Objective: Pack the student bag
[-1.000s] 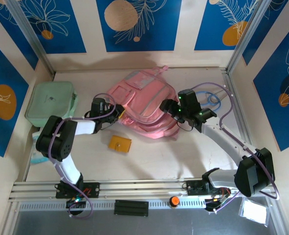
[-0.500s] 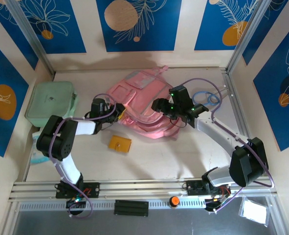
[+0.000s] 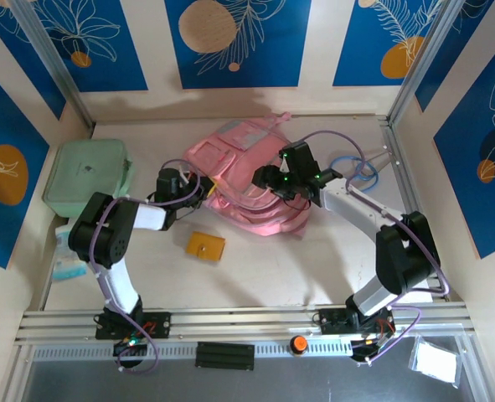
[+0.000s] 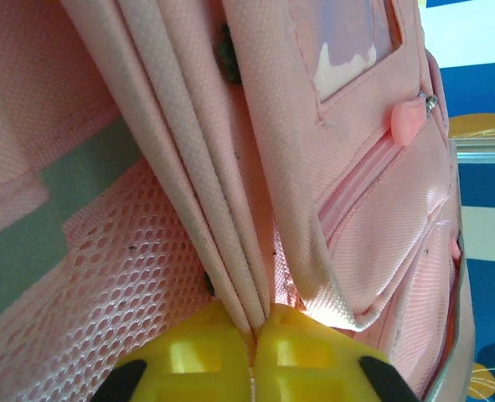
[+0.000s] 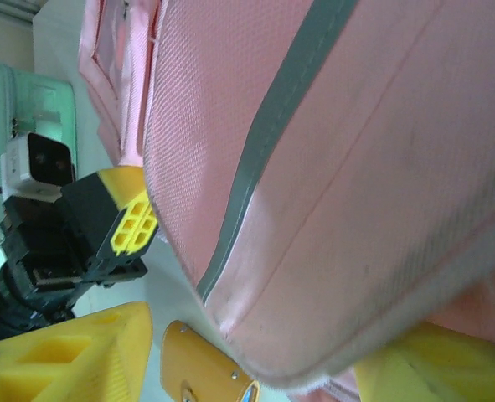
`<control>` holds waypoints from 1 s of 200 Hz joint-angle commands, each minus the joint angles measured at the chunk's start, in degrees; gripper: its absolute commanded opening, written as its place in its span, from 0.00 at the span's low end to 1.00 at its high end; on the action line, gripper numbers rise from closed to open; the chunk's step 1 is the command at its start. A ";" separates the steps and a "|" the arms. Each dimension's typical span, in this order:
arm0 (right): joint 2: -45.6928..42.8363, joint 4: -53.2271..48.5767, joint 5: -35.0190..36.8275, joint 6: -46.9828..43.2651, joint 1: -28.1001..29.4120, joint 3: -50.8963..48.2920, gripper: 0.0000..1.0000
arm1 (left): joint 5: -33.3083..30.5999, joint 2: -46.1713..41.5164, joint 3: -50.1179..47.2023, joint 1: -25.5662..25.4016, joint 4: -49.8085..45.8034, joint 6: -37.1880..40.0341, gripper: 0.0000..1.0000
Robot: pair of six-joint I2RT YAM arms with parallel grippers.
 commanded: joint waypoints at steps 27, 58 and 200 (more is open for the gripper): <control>9.11 -1.03 -1.86 -4.05 -2.25 8.84 0.62 | 0.98 -8.46 -1.32 -0.35 -0.25 2.43 0.00; 15.16 -2.03 -2.56 -6.22 -3.69 15.46 0.62 | 0.22 -13.84 -0.86 -1.01 -6.37 4.75 0.00; -3.14 -15.32 14.98 -9.96 2.58 7.93 0.71 | -2.27 -15.20 4.82 -4.02 -13.23 5.69 0.00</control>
